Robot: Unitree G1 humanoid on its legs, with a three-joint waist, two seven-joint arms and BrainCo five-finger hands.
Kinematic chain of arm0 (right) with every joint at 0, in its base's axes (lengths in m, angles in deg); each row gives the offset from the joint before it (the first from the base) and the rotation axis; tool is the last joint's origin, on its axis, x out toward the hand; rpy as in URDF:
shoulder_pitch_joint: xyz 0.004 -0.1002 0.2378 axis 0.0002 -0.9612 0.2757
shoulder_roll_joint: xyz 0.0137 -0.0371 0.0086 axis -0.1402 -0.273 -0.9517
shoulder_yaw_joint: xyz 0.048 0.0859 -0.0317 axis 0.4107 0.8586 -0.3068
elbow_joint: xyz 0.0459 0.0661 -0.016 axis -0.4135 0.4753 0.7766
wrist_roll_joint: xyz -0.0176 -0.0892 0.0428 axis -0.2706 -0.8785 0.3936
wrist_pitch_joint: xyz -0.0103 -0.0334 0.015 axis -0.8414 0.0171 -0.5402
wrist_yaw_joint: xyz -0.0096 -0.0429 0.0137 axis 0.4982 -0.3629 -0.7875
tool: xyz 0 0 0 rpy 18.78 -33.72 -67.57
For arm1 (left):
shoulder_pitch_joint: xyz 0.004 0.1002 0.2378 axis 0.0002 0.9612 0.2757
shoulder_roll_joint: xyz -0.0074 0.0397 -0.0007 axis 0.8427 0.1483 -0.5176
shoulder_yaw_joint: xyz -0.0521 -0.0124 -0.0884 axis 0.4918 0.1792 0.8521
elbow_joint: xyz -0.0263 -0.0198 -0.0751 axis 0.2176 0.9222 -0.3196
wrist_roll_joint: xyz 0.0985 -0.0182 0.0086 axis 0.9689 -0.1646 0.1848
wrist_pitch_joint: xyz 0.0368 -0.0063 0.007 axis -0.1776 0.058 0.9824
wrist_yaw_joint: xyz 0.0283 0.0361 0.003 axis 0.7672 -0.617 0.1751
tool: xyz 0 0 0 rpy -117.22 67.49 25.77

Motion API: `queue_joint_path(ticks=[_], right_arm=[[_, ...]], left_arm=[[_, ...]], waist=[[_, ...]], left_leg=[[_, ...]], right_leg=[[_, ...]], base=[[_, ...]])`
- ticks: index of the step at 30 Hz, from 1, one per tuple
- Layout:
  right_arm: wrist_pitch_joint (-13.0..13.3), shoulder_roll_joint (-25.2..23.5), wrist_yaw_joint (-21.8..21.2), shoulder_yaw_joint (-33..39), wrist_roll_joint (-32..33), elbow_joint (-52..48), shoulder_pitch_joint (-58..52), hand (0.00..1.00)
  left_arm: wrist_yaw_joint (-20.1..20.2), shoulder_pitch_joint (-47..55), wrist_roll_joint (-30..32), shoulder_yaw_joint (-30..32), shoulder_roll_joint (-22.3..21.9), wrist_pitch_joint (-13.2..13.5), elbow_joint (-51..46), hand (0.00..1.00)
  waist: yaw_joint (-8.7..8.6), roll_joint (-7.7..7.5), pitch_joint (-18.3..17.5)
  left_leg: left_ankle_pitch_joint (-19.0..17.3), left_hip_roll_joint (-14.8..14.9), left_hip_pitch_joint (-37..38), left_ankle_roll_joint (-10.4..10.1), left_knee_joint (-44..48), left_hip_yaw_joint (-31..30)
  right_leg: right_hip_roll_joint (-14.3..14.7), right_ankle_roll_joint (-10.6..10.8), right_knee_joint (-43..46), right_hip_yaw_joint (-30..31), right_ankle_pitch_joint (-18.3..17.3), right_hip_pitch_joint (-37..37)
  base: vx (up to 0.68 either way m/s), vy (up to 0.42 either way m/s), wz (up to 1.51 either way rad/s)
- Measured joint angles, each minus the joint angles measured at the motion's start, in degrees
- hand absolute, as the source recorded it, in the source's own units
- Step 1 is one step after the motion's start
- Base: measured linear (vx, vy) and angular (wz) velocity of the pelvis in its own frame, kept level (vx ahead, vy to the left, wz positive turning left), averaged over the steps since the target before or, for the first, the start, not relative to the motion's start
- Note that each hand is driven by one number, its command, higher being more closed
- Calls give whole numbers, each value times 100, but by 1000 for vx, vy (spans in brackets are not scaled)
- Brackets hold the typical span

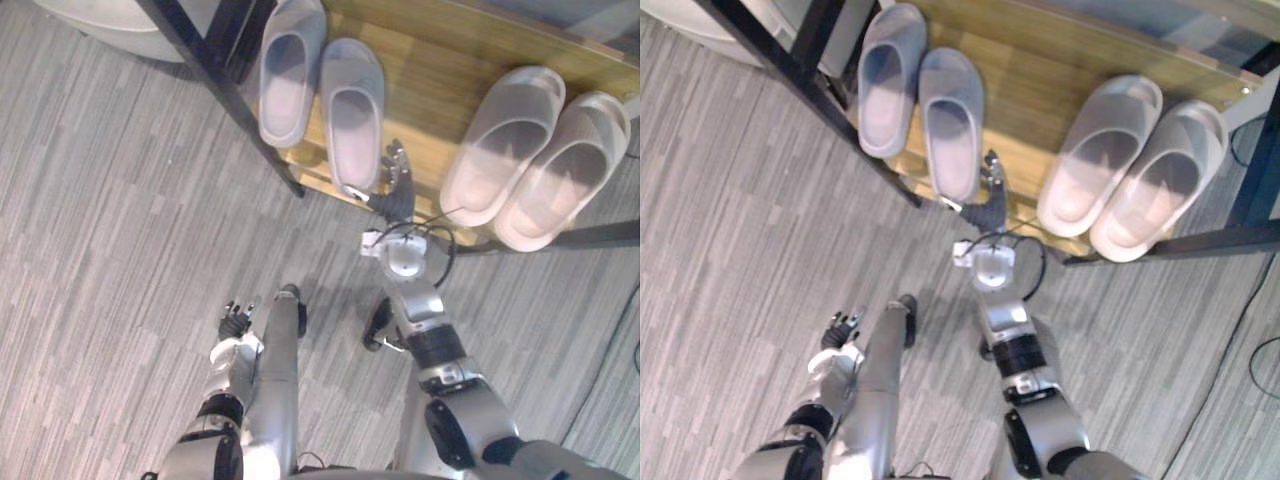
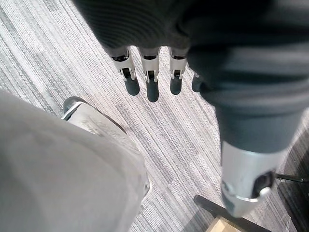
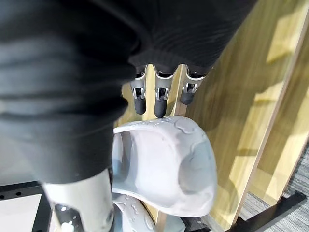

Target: Organize the slippers on the shoe rack

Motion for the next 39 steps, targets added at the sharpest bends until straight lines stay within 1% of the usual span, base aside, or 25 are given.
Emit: queue_joint_path(ticks=[4,7,8,11,12,16,18,22,24,27,32,33,35,39], right_arm=[[0,-46,-1,11,370,193,383,0],[-1,-66,-2,34,474,383,560,0],[-1,-76,-2,42,620,385,601,0],[4,-184,-5,242,705,543,750,0],[3,-187,-4,312,862,669,891,0],[106,-170,-18,504,998,812,1287,0],[176,-160,-3,715,1058,823,1532,0],[193,-52,-69,908,1086,1066,1618,0],[201,43,-153,908,1086,1097,1703,0],[247,73,-232,909,1087,1284,1846,0],[245,126,-312,903,1087,1363,1846,0],[227,149,-404,897,1085,1492,1809,0],[227,160,-427,860,1084,1487,1744,0],[227,282,-572,358,1040,1442,1298,0]], left_arm=[[4,-21,-15,-14,-14,12,-5,0],[5,-26,-13,-69,-5,12,-4,0],[7,-26,-15,-75,-6,13,-6,0],[8,-26,-15,-94,-7,14,-7,0],[11,-26,-15,-96,-9,19,-13,0],[20,-26,-27,-104,-21,28,-48,0],[22,-27,-85,-123,-26,54,-54,0],[30,-26,-121,-211,-48,123,-52,0],[43,-26,-119,-211,-71,124,-52,0],[68,-24,-115,-212,-81,127,-52,0],[130,-24,-112,-214,-66,126,-53,0],[142,13,-111,-218,-59,115,-48,0],[149,36,-111,-225,-57,113,-48,0],[205,211,-96,-260,-41,108,-65,0]], waist=[[26,-1,4],[34,0,4],[46,0,4],[60,1,4],[68,2,4],[123,6,5],[139,15,9],[148,24,13],[195,26,12],[221,29,10],[231,30,10],[230,35,8],[225,36,7],[122,56,-7]], left_leg=[[42,-32,-146,-20,16,-14],[49,-30,-134,-32,13,-14],[53,-26,-137,-37,13,-22],[61,-25,-139,-33,7,-26],[63,-26,-145,-30,6,-25],[72,-31,-221,-31,6,-38],[103,-54,-237,-70,7,-71],[113,-82,-233,-71,7,-72],[113,-81,-230,-70,7,-72],[114,-77,-222,-71,9,-69],[115,-40,-170,-71,32,0],[114,-2,-19,-69,17,37],[114,12,103,-68,-35,46],[164,81,635,8,-365,150]], right_leg=[[-35,7,80,1,-6,-151],[-35,11,95,7,-9,-153],[-35,10,97,1,-11,-155],[-37,10,101,-2,-12,-159],[-38,10,105,-1,-12,-167],[-41,9,118,-7,-12,-222],[-50,11,140,-24,-15,-252],[-103,4,172,-23,-39,-252],[-105,-28,178,-23,-58,-253],[-100,-34,180,-21,-55,-252],[-70,-78,187,32,-30,-233],[-35,-77,164,52,-31,-97],[-25,-75,119,48,-32,8],[10,-55,-153,20,-11,501]], base=[[-19,14,7],[-6,11,0],[0,0,0],[-8,13,0],[-19,33,1],[-11,26,2],[0,34,7],[3,39,5],[-14,49,2],[-8,43,0],[0,46,-6],[-5,43,-10],[-11,26,-8],[-6,16,-8]])
